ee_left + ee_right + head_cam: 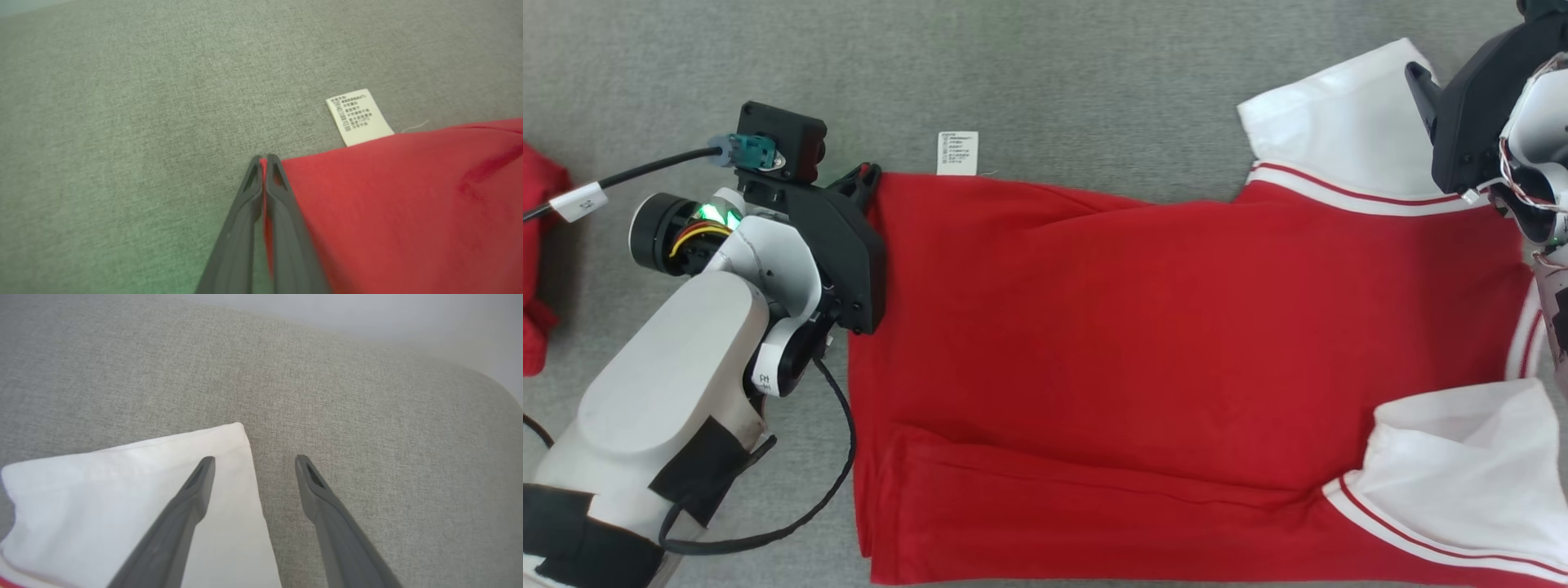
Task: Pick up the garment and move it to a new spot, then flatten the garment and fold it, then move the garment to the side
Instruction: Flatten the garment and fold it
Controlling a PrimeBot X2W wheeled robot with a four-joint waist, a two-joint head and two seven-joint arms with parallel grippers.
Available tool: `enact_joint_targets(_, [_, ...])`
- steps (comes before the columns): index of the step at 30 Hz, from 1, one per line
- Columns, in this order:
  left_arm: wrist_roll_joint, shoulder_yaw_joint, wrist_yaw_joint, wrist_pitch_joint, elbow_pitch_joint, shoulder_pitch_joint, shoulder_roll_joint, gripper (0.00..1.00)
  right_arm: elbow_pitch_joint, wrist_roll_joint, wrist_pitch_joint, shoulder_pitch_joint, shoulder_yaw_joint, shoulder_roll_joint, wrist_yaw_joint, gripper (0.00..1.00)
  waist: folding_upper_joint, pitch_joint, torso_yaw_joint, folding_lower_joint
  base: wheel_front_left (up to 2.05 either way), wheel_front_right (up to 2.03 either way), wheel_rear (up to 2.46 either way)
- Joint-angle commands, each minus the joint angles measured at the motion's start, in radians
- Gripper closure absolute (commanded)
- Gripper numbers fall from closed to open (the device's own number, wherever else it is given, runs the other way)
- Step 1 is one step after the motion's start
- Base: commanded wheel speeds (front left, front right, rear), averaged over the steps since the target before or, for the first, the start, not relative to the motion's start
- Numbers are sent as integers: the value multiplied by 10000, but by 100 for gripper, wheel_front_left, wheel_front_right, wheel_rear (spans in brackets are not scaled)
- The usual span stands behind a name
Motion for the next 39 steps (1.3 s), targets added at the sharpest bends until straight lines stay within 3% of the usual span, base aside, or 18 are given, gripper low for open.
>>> enact_joint_targets(1, [-49, -12, 40, 1, 47, 21, 77, 100, 62, -148, -78, 57, 99, -113, -1, 0, 0, 93, 143, -1, 0, 0, 0])
enact_joint_targets(12, [-32, -140, 206, -105, -466, -101, -307, 100, 989, -260, -409, -208, -58, -261, -1, 0, 0, 282, 707, -1, 0, 0, 0])
enact_joint_targets(13, [-18, -140, 234, -125, -508, -115, -322, 100, 1096, -322, -337, -260, -155, -227, -1, 20, 0, 345, 719, -1, 0, 0, 0])
enact_joint_targets(14, [-4, -138, 241, -136, -538, -113, -321, 100, 1185, -409, -223, -280, -227, -194, -1, 29, 0, 392, 720, -1, 0, 0, 0])
enact_joint_targets(16, [5, -149, 236, -185, -579, -73, -301, 100, 1385, -535, -7, -265, -414, -74, -1, 33, 0, 442, 708, -1, 0, 0, 0])
enact_joint_targets(17, [-8, -145, 231, -211, -593, -46, -278, 100, 1460, -592, 89, -251, -495, -31, -1, 53, 0, 456, 697, -1, 0, 0, 0])
enact_joint_targets(18, [-21, -138, 231, -205, -603, -9, -244, 100, 1496, -657, 155, -218, -552, 11, -1, 82, 0, 468, 675, -1, 0, 0, 0])
enact_joint_targets(19, [-17, -116, 248, -255, -620, 10, -217, 100, 1494, -717, 160, -216, -600, 26, -3, 100, 0, 478, 652, -1, 0, 0, 0])
enact_joint_targets(29, [367, 274, 536, -1755, -550, 67, -120, 100, 892, -1448, -1436, -421, -1378, 351, -13, 100, 0, 368, 358, -1, 0, 0, 0])
enact_joint_targets(39, [654, 317, 438, -2997, 246, -86, -241, 100, 893, -2127, -3504, -556, -1762, 718, -13, 100, 0, 26, 51, -1, 0, 0, 0])
